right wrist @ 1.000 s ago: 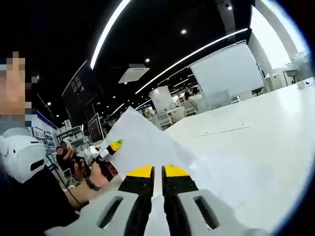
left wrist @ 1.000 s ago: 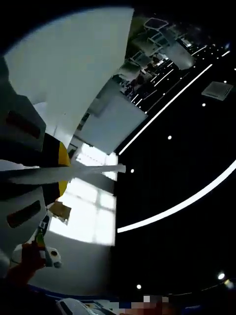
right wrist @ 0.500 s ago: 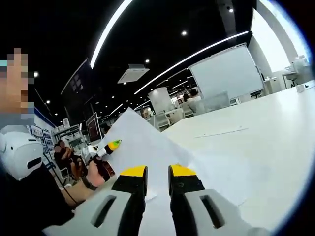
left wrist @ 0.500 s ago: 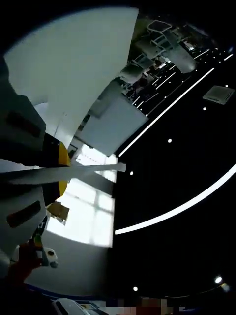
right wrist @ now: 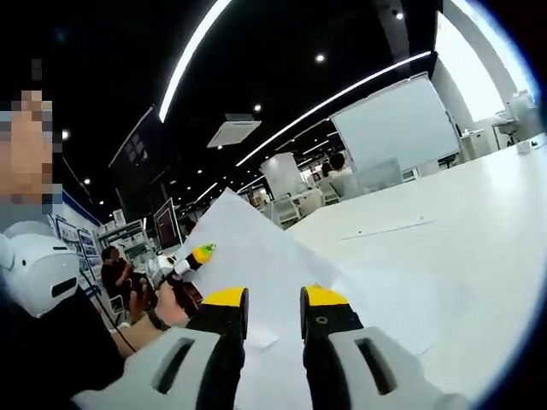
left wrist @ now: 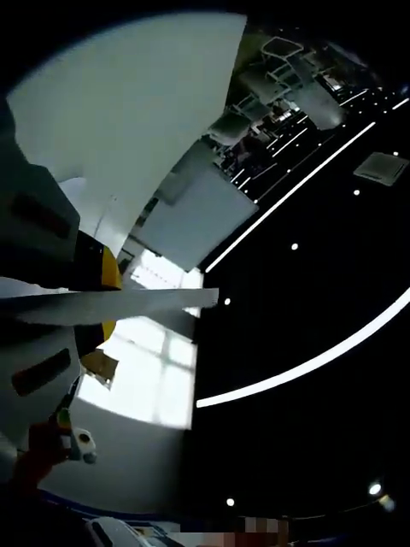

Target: Organize the stack of printing papers by aligning and flattening the scattered papers on the table

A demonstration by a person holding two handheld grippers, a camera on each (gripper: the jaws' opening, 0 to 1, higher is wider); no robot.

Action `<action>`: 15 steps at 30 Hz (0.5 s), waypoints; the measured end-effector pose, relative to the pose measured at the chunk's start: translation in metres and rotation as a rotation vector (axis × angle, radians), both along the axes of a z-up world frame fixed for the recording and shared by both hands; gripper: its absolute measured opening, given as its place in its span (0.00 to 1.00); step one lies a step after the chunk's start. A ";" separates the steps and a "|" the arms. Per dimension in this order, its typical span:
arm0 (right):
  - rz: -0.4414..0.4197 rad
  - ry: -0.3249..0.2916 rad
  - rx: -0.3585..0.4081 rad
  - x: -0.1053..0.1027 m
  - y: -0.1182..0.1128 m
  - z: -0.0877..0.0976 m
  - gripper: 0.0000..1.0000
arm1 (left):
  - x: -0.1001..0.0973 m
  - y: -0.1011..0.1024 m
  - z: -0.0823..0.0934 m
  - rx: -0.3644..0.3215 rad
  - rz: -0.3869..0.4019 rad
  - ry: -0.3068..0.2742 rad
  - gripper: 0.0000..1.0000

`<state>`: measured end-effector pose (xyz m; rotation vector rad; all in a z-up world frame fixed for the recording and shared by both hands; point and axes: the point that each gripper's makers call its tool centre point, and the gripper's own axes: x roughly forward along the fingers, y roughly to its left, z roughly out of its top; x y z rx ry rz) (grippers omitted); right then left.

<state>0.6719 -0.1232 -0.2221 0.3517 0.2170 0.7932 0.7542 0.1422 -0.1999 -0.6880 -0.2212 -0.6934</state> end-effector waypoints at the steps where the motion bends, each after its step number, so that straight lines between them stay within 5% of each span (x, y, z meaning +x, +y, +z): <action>1: 0.000 0.000 -0.005 0.000 0.000 -0.001 0.21 | 0.000 0.000 0.000 -0.001 0.000 0.000 0.06; 15: -0.011 0.010 -0.026 0.002 -0.001 -0.004 0.29 | 0.000 0.006 0.000 -0.021 0.006 0.005 0.06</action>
